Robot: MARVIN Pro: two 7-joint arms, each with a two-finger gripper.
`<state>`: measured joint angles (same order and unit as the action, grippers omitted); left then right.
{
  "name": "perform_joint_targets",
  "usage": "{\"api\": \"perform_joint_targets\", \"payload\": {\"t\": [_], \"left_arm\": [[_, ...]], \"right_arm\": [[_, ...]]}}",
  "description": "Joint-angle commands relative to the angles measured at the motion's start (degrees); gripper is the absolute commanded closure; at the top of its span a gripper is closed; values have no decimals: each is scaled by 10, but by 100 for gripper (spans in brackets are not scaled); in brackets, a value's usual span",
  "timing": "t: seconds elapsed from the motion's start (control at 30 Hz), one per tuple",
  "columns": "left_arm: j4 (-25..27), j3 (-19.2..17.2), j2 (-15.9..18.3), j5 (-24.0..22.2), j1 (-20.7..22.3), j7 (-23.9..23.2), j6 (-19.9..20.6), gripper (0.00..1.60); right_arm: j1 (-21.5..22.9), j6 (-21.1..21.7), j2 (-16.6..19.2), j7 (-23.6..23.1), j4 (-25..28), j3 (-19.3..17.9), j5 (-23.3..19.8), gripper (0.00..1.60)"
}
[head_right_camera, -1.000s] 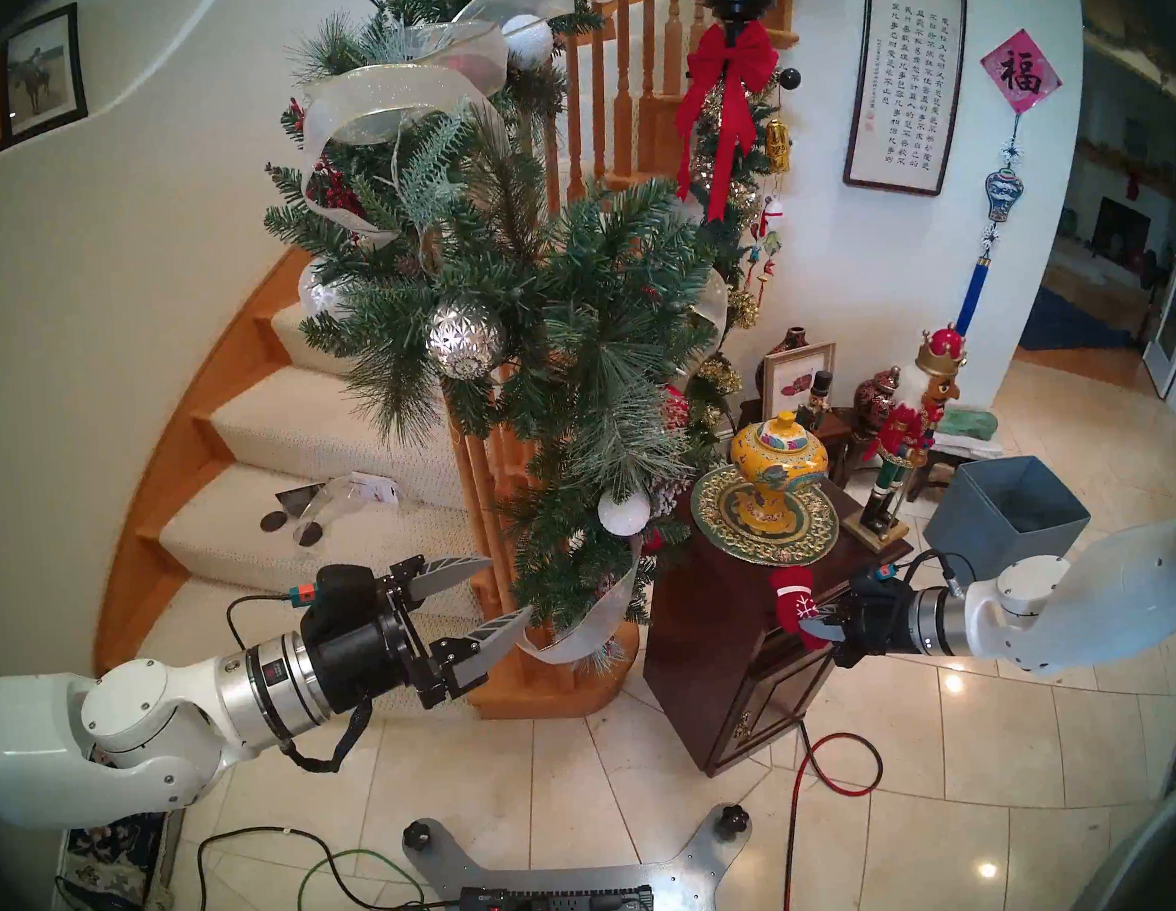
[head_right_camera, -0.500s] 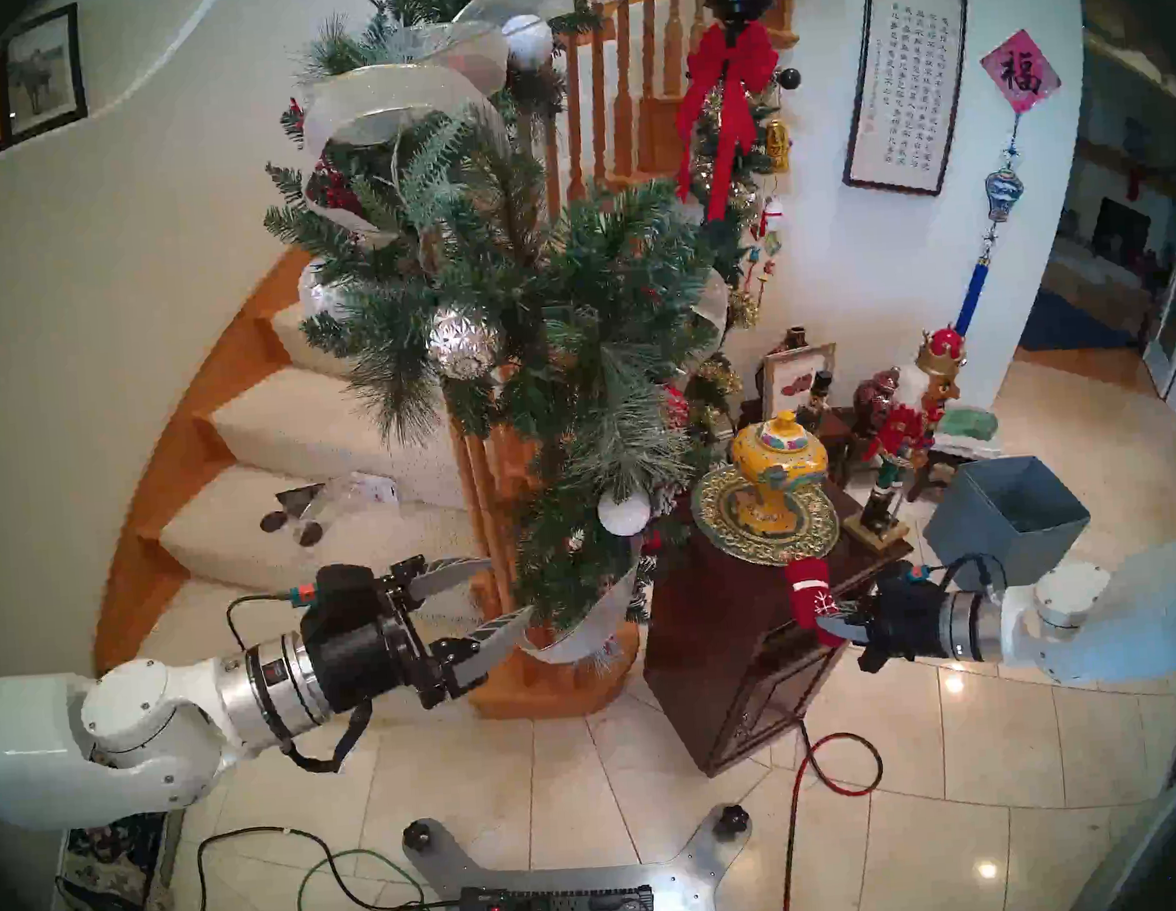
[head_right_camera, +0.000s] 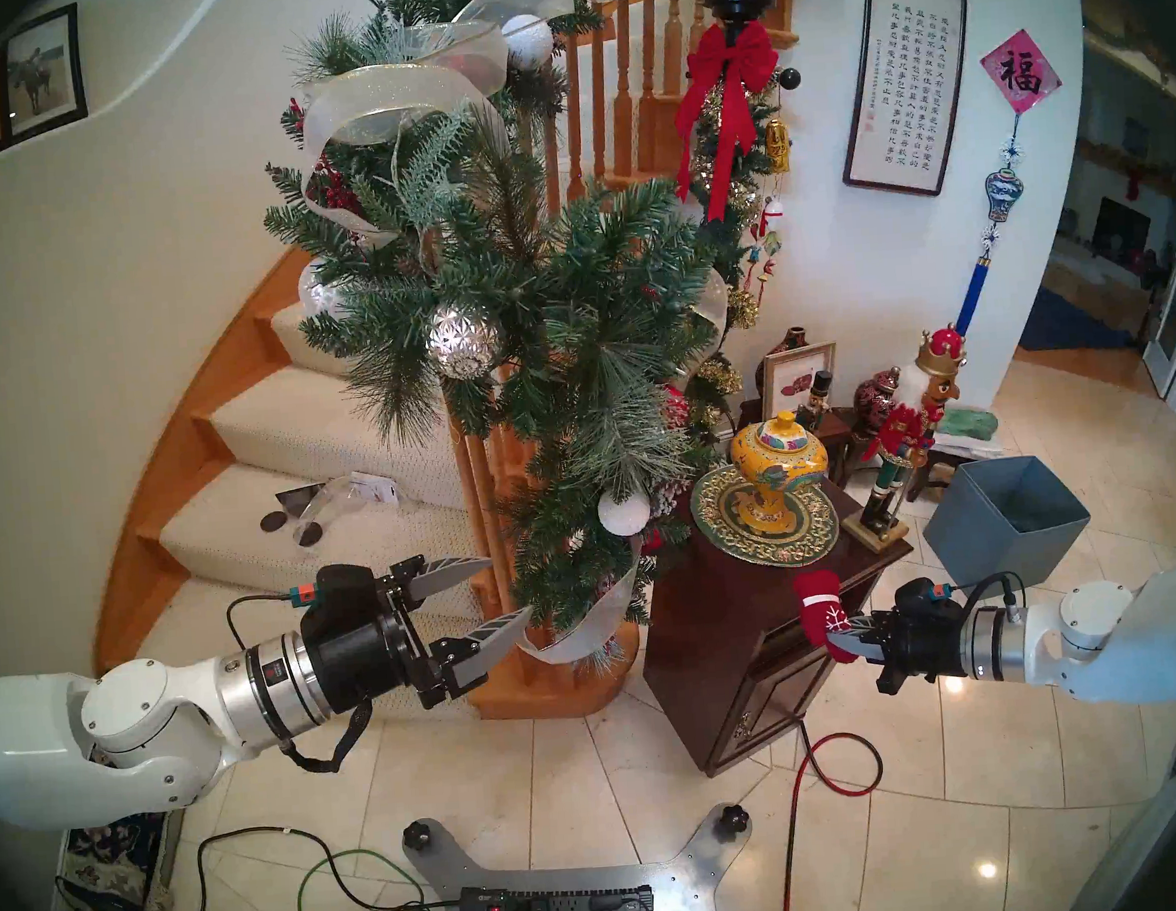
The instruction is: Hang the ornament onto the Christmas-tree-style decoration
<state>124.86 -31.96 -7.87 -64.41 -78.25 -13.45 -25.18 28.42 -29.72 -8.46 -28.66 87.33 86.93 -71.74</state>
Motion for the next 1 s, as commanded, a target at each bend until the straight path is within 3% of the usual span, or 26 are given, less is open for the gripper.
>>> {"api": "perform_joint_targets", "payload": {"t": [0.0, 0.23, 0.6, 0.97], "left_arm": [[0, -2, 1, 0, 2, 1, -1, 0], [0, -2, 1, 0, 2, 1, -1, 0], [0, -2, 1, 0, 2, 1, -1, 0], [0, -2, 1, 0, 2, 1, -1, 0]], "right_arm": [[67, -31, 14, -13, 9, 28, 18, 160], [89, -60, 19, -22, 23, 37, 39, 160], [147, -96, 15, -35, 37, 83, 55, 160], [194, -134, -24, -41, 41, 157, 38, 160]]}}
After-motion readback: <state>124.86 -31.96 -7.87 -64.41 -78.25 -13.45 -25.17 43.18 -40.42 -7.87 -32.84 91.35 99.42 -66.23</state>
